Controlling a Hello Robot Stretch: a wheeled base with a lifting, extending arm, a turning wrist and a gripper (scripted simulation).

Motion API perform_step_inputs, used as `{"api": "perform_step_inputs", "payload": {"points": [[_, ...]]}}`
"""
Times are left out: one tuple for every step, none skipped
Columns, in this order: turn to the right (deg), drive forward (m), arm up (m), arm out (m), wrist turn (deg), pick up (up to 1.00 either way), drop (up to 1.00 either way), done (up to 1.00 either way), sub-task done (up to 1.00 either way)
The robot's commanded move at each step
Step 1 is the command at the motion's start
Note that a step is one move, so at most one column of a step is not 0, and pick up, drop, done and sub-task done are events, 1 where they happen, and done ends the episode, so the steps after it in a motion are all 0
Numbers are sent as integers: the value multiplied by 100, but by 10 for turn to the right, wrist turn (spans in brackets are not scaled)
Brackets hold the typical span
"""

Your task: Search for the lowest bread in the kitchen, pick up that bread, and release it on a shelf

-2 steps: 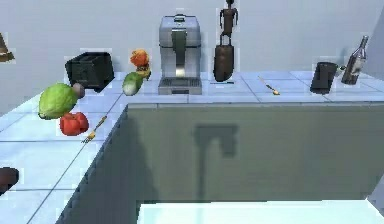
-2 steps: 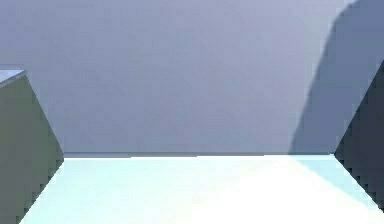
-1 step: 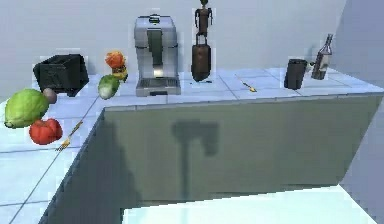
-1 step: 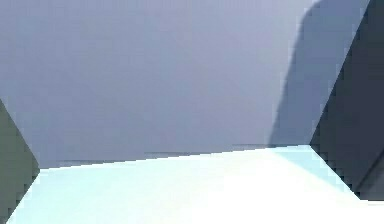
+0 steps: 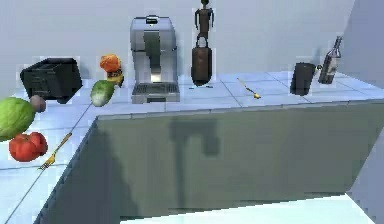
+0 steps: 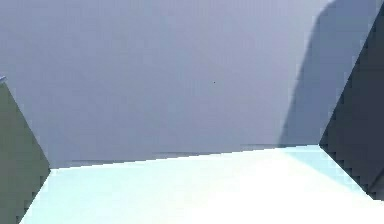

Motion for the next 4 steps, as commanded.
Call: {"api": "perform_step_inputs", "payload": {"points": [[-450, 0, 0, 0, 0, 0, 0, 0, 0], [450, 0, 0, 0, 0, 0, 0, 0, 0], [450, 0, 0, 0, 0, 0, 0, 0, 0], [360, 0, 0, 0, 0, 0, 0, 0, 0]]}}
